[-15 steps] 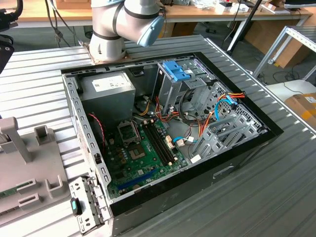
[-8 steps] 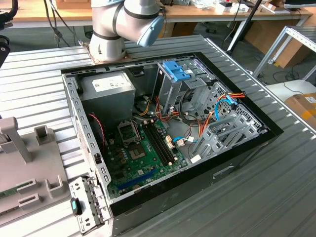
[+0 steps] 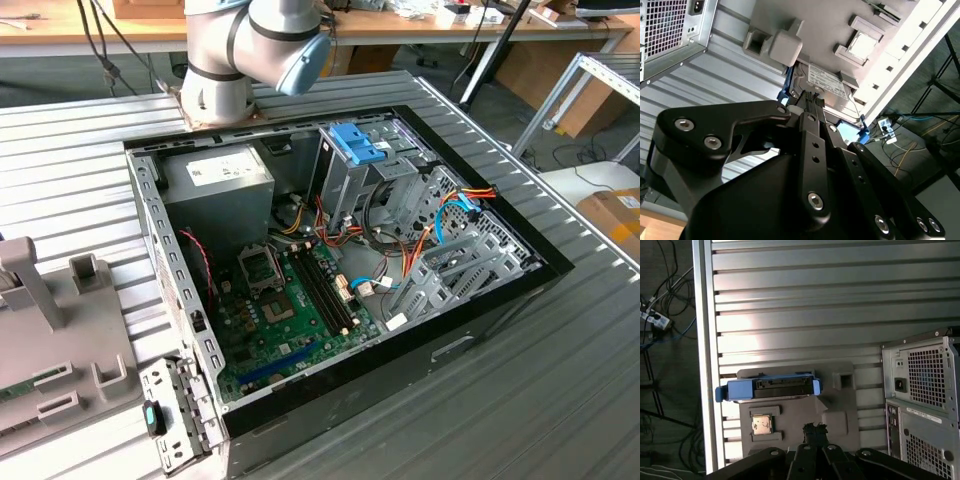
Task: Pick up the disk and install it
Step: 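Reach for the disk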
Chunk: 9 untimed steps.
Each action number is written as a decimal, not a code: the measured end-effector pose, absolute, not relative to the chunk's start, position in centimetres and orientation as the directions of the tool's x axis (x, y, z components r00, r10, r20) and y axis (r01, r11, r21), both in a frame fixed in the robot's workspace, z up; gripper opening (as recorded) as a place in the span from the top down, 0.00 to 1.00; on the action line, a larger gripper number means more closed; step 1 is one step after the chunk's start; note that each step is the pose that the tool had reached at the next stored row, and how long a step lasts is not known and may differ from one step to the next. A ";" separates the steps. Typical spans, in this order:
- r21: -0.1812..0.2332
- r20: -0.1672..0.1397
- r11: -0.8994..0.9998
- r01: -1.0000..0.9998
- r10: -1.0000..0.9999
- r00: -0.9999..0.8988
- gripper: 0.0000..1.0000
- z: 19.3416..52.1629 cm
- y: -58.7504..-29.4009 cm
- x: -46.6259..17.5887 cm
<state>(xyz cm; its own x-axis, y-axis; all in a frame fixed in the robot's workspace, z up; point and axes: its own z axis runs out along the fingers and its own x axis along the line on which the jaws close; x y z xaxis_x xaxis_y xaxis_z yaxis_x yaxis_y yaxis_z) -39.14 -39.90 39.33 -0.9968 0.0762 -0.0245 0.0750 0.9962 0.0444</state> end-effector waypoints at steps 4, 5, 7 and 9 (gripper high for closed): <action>0.044 -0.024 0.996 0.075 0.076 -0.997 0.89 39.3 -39.9 -40.4; 0.044 -0.024 0.996 0.075 0.076 -0.997 0.89 39.3 -39.9 -40.4; 0.044 -0.025 0.996 0.075 0.076 -0.997 0.89 39.3 -39.9 -40.4; 0.044 -0.024 0.996 0.075 0.076 -0.997 0.89 39.3 -39.9 -40.4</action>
<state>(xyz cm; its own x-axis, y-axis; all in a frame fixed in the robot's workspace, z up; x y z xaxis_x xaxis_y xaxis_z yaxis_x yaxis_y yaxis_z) -40.43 -39.89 39.33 -0.9968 0.0762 -0.0244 0.0751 0.9962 0.0443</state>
